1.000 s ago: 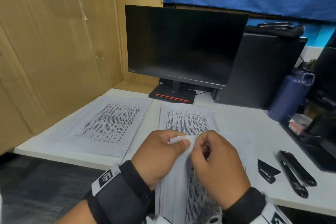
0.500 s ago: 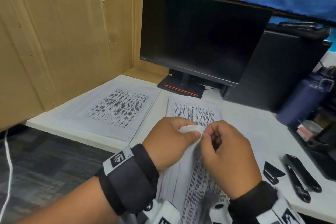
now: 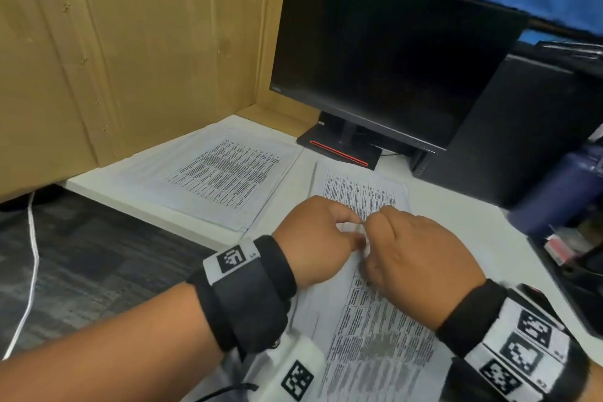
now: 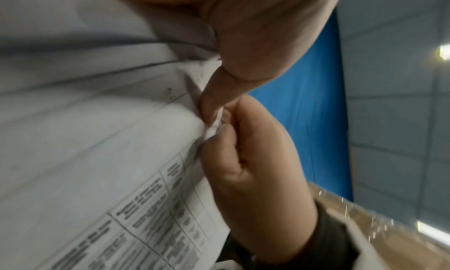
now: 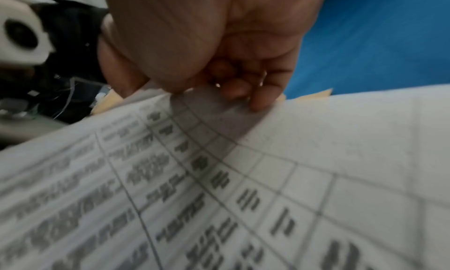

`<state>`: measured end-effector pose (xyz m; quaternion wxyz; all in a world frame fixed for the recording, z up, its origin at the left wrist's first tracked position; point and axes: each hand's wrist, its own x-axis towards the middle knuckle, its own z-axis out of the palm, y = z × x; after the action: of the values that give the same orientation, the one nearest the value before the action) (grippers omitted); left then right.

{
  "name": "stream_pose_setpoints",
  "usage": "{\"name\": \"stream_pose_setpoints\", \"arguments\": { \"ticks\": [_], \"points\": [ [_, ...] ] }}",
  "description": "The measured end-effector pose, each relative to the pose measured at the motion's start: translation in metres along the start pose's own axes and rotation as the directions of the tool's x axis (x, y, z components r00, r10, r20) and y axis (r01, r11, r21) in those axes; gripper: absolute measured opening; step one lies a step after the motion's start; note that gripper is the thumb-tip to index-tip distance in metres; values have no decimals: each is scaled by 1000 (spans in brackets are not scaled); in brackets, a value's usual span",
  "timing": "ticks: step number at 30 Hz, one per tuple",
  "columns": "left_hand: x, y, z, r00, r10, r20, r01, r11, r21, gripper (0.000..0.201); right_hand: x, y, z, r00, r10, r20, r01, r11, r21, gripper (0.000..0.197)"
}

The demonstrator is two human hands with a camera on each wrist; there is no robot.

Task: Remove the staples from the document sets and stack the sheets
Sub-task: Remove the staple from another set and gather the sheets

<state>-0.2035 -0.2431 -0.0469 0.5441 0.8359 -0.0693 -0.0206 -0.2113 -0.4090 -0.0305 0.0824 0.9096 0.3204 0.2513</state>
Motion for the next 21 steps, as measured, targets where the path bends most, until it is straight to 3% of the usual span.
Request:
{"name": "stream_pose_setpoints", "arguments": {
  "ticks": [5,7,10,12,15,18,21],
  "points": [
    [7,-7,-7,990,-139,6,138,977,-162,13,-1,10,-3,984,-176,-41,176,984,-10,10],
    [14,-15,-17,979,-199,-39,189,963,-190,10,-1,12,-6,990,-136,-32,136,990,26,13],
    [19,-14,-35,976,-205,-76,185,959,-217,9,-6,11,-17,999,46,-5,-44,979,198,5],
    [22,-7,-52,980,-162,-119,134,967,-215,15,-18,1,-16,993,118,22,-119,938,325,11],
    [21,11,-84,973,-75,-220,13,963,-270,25,-47,-21,0,984,104,147,-160,880,448,12],
    [12,34,-116,944,20,-329,-126,944,-305,9,-77,-37,22,931,34,363,-208,867,452,12],
    [5,56,-138,888,110,-447,-264,917,-299,12,-96,-46,52,906,7,422,-194,895,402,13]
  ]
}}
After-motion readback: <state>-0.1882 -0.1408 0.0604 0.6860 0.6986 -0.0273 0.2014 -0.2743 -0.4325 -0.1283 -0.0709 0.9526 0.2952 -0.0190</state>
